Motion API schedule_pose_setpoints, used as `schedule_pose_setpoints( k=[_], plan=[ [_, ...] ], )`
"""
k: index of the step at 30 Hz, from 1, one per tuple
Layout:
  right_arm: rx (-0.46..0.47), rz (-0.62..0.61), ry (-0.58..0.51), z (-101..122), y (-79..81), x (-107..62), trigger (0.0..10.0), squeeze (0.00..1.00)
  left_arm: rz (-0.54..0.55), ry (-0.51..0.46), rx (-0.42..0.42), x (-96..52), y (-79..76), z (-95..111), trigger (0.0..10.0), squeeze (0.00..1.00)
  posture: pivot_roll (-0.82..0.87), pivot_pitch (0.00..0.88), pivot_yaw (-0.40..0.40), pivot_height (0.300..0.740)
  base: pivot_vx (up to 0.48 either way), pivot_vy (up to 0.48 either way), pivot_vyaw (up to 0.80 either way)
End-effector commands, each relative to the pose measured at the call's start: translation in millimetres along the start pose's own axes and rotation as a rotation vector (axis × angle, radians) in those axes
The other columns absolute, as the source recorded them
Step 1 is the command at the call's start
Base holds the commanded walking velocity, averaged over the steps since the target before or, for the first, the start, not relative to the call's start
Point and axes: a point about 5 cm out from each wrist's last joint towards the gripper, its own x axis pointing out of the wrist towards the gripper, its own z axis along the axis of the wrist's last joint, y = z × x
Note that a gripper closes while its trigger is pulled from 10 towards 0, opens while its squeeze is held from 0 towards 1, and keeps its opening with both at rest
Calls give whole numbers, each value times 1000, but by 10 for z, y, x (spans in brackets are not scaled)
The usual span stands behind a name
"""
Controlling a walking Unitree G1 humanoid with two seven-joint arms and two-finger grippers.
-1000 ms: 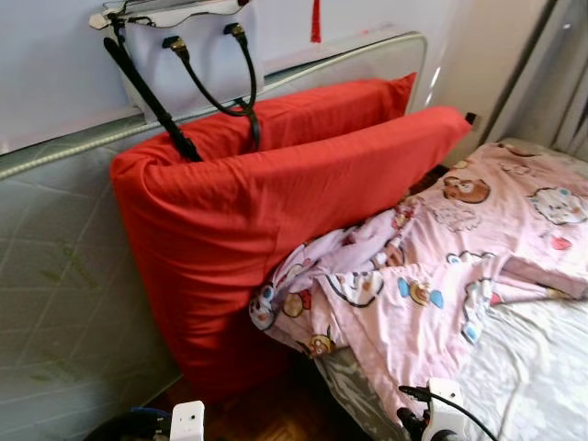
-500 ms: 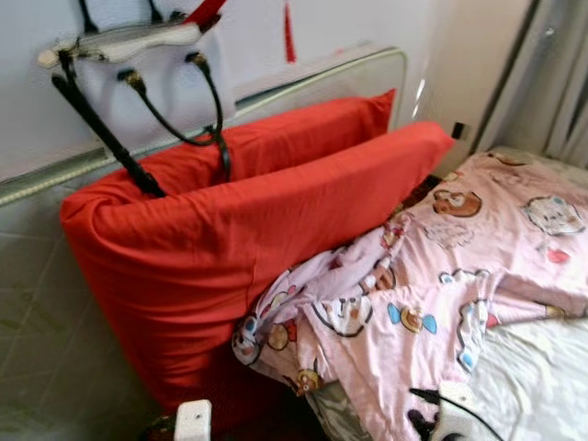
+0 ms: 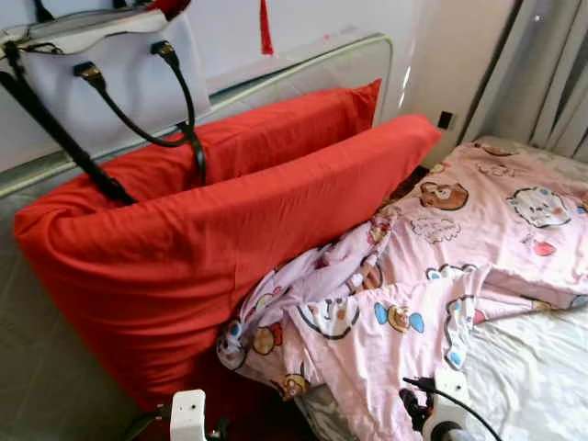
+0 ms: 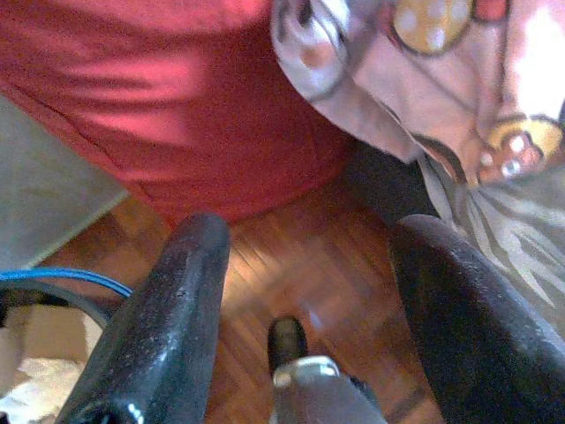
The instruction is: Clean up the room
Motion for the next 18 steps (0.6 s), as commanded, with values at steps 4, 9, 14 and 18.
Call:
schedule_pose_setpoints(
  k=[4, 9, 14, 18],
  plan=[
    [38, 30, -82, 38, 1, -25, 10000, 0, 44, -380, 29, 187, 142, 1050, 10000, 0, -171, 0, 56, 740, 0, 0, 0],
    [69, 42, -123, 7, -13, -67, 10000, 0, 40, -583, 1, 131, 110, 1450, 10000, 0, -171, 0, 50, 740, 0, 0, 0],
    [67, 49, -141, -49, -42, -118, 10000, 0, 35, -687, 16, 55, 93, 1547, 10000, 0, -147, 0, 29, 740, 0, 0, 0],
    [89, 46, -165, -119, -68, -180, 10000, 0, 16, -741, 29, -33, 87, 1585, 10000, 0, -103, 14, 0, 740, 0, 0, 0]
  ],
)
